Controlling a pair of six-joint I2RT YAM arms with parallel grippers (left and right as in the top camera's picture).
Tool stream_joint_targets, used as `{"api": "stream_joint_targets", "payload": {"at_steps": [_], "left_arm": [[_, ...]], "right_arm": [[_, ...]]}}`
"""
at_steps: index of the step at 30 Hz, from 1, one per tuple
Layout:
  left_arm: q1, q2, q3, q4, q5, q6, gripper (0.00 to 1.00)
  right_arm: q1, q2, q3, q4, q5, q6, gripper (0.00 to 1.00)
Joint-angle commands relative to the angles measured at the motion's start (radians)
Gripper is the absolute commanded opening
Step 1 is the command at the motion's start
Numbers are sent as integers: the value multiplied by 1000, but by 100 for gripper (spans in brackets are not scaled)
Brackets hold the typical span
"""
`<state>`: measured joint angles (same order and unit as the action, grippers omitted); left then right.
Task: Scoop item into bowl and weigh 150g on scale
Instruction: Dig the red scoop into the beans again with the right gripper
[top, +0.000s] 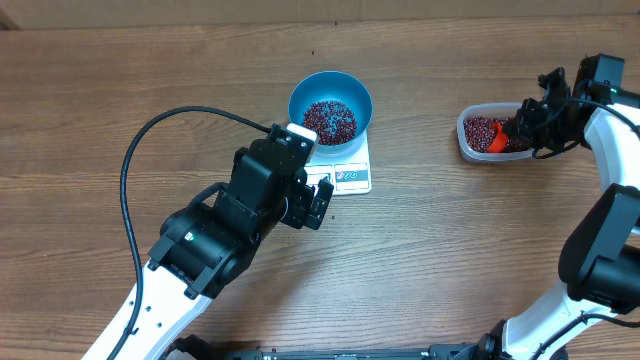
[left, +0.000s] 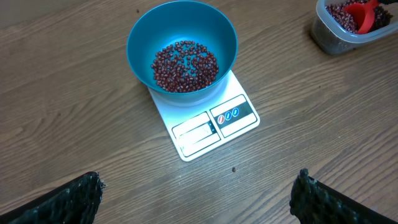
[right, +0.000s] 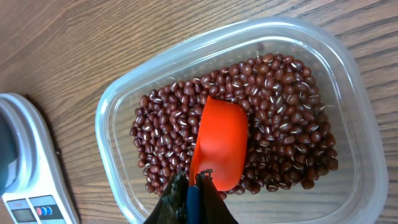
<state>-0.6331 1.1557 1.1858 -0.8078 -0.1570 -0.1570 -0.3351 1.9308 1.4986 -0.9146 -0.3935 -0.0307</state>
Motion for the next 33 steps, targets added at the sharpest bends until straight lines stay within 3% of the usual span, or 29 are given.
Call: {"api": "stream_joint_targets", "payload": {"at_steps": [1, 33], "left_arm": [[5, -17, 2, 0, -6, -7, 100], [5, -17, 2, 0, -6, -7, 99]], "right_arm": [[-8, 50, -8, -5, -6, -5, 4], [-71, 74, -8, 9, -70, -65, 4]]}}
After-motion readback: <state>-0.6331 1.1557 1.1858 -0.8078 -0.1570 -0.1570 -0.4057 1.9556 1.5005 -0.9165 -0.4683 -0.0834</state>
